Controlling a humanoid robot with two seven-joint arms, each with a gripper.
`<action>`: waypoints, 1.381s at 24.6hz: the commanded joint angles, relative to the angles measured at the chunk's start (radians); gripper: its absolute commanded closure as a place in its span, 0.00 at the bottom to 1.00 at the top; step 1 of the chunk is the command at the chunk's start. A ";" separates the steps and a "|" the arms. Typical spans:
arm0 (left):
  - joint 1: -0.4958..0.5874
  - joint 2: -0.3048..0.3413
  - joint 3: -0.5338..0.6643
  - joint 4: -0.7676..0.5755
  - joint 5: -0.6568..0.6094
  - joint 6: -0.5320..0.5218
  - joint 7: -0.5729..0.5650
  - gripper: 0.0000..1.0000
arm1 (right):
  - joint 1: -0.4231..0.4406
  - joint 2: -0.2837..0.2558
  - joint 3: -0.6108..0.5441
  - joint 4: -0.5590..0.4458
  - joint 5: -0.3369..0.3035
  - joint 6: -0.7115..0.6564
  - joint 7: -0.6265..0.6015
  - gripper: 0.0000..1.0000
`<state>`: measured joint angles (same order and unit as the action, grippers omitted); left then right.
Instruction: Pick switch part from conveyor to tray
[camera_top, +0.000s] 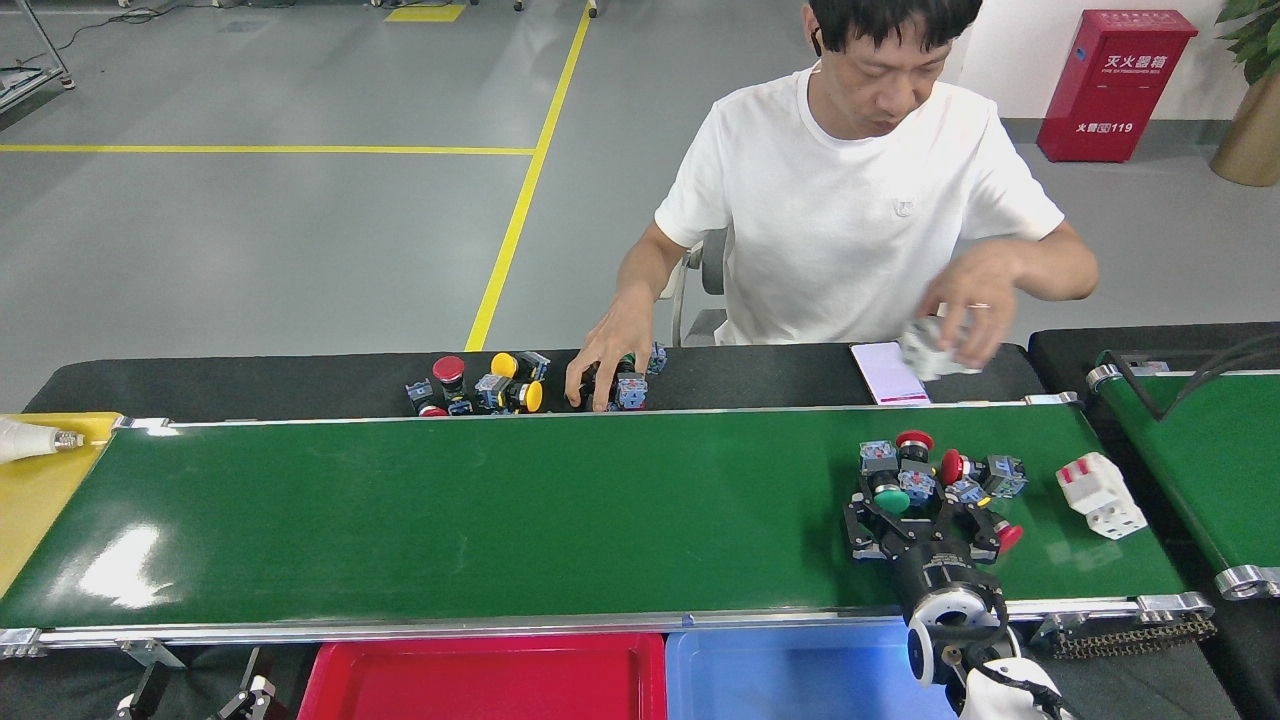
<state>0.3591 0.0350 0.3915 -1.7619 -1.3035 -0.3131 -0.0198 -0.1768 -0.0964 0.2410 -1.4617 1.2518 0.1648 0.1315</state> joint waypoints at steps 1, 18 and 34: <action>-0.003 0.003 0.001 -0.013 -0.002 -0.001 0.006 0.00 | 0.050 0.024 0.011 -0.111 -0.002 -0.065 -0.003 0.67; -0.002 0.017 -0.148 -0.013 -0.017 0.000 0.014 0.00 | 0.293 0.104 0.291 -0.239 0.005 -0.462 0.069 0.00; -0.006 0.008 -0.083 -0.013 -0.051 0.017 0.014 0.00 | 0.234 0.067 0.011 -0.310 0.087 0.073 -0.165 0.02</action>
<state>0.3525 0.0387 0.2999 -1.7619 -1.3590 -0.2888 -0.0109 0.0419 -0.0192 0.2555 -1.7541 1.3352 0.2044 0.0277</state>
